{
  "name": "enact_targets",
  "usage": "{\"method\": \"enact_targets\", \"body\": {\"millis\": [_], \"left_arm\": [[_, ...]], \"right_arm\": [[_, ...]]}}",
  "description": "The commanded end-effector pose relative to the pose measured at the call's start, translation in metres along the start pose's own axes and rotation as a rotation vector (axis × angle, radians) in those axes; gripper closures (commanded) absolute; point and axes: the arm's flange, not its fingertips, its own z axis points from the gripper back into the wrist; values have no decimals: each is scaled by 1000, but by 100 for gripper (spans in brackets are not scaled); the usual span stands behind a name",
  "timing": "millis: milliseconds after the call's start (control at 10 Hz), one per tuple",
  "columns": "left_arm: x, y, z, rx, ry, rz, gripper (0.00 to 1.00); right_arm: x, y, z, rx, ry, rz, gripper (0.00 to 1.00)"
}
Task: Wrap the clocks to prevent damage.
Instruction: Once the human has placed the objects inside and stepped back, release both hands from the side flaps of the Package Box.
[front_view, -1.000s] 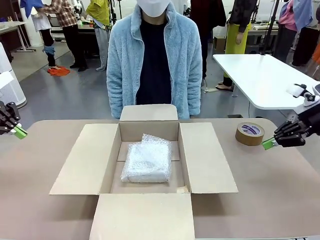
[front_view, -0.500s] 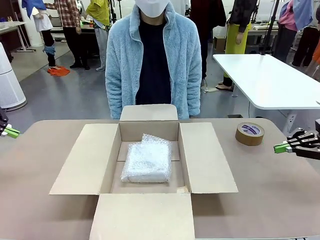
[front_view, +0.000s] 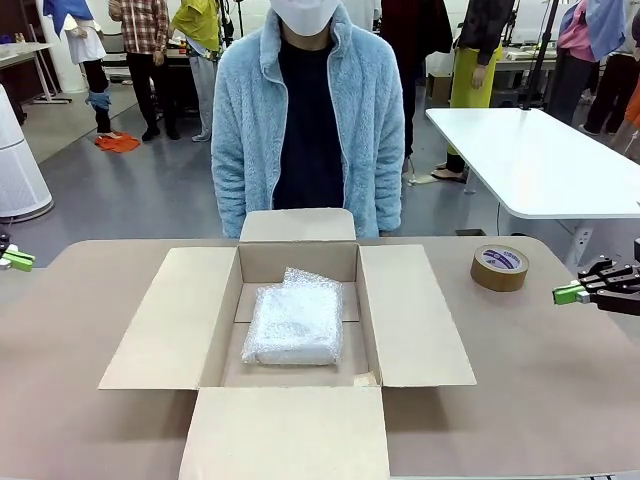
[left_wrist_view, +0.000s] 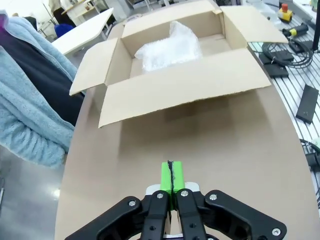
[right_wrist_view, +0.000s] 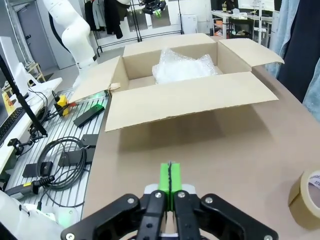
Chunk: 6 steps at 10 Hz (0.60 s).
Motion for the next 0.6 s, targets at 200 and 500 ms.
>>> {"method": "enact_targets", "body": {"millis": [200,500], "left_arm": [[-1,5,4,1,-70,-12,100],[1,1,1,-16,-37,11,100]], "right_arm": [[1,-1,-2,3,3,3,99],[1,-1,-2,3,3,3,99]]}}
